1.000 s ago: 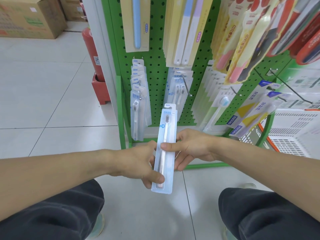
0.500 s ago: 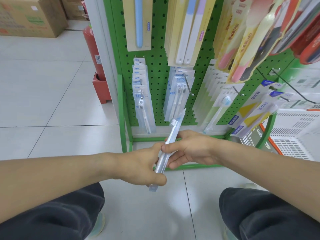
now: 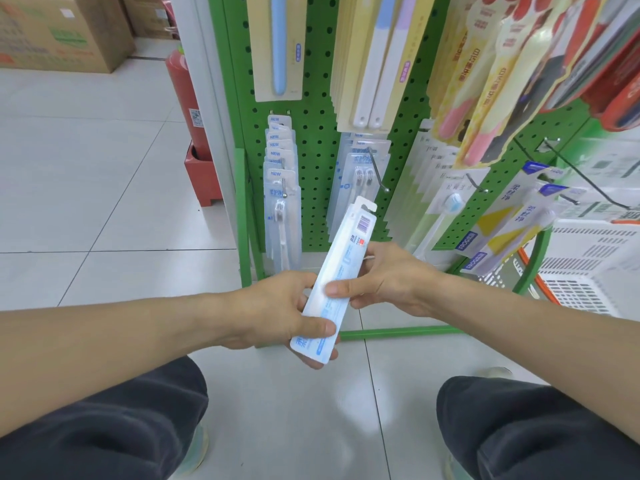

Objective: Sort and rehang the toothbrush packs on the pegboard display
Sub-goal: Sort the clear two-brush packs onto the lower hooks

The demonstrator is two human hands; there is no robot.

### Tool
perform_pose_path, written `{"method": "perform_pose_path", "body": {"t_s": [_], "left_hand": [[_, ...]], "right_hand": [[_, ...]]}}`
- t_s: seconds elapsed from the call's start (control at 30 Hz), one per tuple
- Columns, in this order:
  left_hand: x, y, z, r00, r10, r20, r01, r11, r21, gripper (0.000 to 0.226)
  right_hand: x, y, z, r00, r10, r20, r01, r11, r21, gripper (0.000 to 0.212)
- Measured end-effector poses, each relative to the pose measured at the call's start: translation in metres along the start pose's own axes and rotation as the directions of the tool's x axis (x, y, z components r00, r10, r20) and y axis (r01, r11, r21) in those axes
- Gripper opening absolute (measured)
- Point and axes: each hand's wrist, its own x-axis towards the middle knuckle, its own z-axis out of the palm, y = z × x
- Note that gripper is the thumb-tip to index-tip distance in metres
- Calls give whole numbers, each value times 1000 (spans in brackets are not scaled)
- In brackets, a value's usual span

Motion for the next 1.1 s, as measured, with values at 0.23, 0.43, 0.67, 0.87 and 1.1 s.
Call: {"method": "perform_pose_path", "body": {"t_s": [0.23,0.43,0.67,0.87,1.1], "left_hand": [[-3,0,-2,999,45,6,-45,957,286,42],[1,-7,0,999,52,12,-53,917,395,37],[4,-9,-4,982,102,-157,16,790,613,28],[8,-9,-4,951,255,-176,-121,829,546,52],[11,-10,-8,977,202,-72,-137,848,512,11]], "right_hand": [[-1,-9,-5,996,-80,46,86,988,-131,41],[2,-9,-20,984,-97,-151,95,995,-19,44],[1,-10,-20,980,-134,-149,149,985,90,28],[-1,-10,-14,996,-55,76,54,998,9,39],[2,-11,-21,990,-111,-88,110,994,-8,42]]}}
